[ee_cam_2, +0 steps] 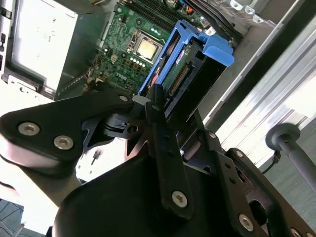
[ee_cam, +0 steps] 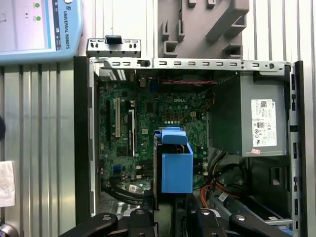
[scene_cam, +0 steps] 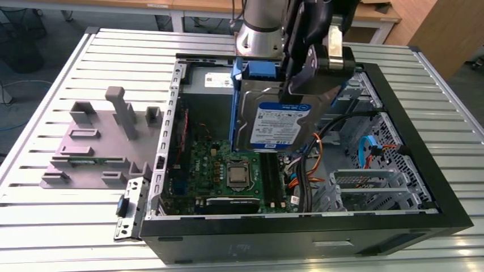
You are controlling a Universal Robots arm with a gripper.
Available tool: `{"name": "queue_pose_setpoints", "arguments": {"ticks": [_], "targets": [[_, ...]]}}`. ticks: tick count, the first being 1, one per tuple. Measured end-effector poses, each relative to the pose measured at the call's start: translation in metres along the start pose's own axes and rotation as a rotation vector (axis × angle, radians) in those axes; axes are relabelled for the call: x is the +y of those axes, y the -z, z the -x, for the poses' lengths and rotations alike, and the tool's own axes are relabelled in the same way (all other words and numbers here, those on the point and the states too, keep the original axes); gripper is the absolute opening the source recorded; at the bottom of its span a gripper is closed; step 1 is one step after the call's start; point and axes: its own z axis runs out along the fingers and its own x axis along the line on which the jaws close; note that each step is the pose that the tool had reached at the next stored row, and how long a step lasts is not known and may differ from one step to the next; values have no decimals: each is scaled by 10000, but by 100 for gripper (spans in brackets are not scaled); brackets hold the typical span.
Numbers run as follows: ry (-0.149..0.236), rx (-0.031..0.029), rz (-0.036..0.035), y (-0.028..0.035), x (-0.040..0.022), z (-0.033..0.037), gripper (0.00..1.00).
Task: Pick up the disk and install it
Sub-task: 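Pick up the disk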
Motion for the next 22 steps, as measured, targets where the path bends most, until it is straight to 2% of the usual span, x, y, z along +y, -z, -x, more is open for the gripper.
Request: {"name": "queue_pose_setpoints", "arguments": {"ticks": [14, 18, 22], "targets": [[0, -1, 0, 13, -53, -291, 35], [0, -1, 0, 13, -74, -310, 35], [-1, -1, 0, 13, -146, -308, 35]]}}
